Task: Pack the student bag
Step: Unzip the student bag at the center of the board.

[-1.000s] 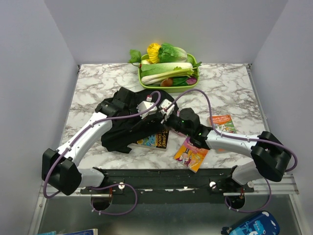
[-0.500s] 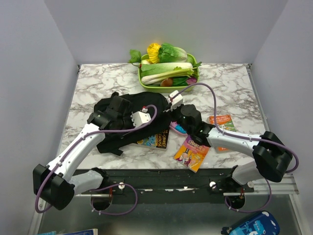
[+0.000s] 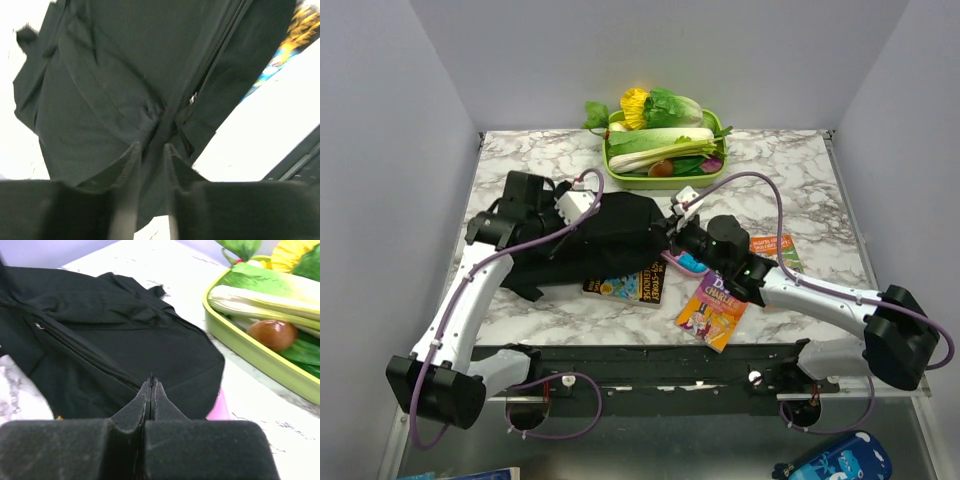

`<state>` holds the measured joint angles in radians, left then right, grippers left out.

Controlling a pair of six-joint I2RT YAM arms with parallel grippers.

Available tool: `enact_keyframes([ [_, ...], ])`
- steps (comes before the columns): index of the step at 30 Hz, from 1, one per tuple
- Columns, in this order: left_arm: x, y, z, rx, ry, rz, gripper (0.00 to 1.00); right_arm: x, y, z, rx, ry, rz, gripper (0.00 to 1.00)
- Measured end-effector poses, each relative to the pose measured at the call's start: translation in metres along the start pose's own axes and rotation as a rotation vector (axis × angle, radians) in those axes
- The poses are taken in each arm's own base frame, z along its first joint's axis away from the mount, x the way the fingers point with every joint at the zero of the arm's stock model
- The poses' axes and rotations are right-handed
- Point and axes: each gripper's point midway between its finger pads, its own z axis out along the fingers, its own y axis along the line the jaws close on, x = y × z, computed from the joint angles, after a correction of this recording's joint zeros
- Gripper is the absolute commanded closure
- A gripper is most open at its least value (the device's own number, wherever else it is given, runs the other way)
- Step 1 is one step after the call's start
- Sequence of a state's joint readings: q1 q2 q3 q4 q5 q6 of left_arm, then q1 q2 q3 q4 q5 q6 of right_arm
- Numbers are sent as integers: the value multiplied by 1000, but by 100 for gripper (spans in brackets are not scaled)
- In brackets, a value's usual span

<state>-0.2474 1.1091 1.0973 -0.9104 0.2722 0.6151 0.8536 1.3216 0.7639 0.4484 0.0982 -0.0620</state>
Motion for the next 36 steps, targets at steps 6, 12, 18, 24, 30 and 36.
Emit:
enact_keyframes([
  [6, -82, -16, -30, 215, -205, -23, 1, 16, 35, -18, -155, 22, 79, 99],
  [12, -96, -64, -7, 435, -219, -12, 1, 37, 53, -28, -227, 72, 152, 99],
  [18, -73, -113, 36, 527, -143, 17, 1, 29, 54, -31, -228, 53, 184, 99],
  [24, -74, -106, 69, 446, -135, 12, 1, 30, 55, -31, -227, 59, 208, 99],
  [30, -87, -106, 83, 422, -167, 40, 6, 31, 55, -31, -222, 66, 240, 99],
  [36, -83, -121, 91, 472, -145, 79, 32, 36, 50, -27, -184, 78, 246, 99],
])
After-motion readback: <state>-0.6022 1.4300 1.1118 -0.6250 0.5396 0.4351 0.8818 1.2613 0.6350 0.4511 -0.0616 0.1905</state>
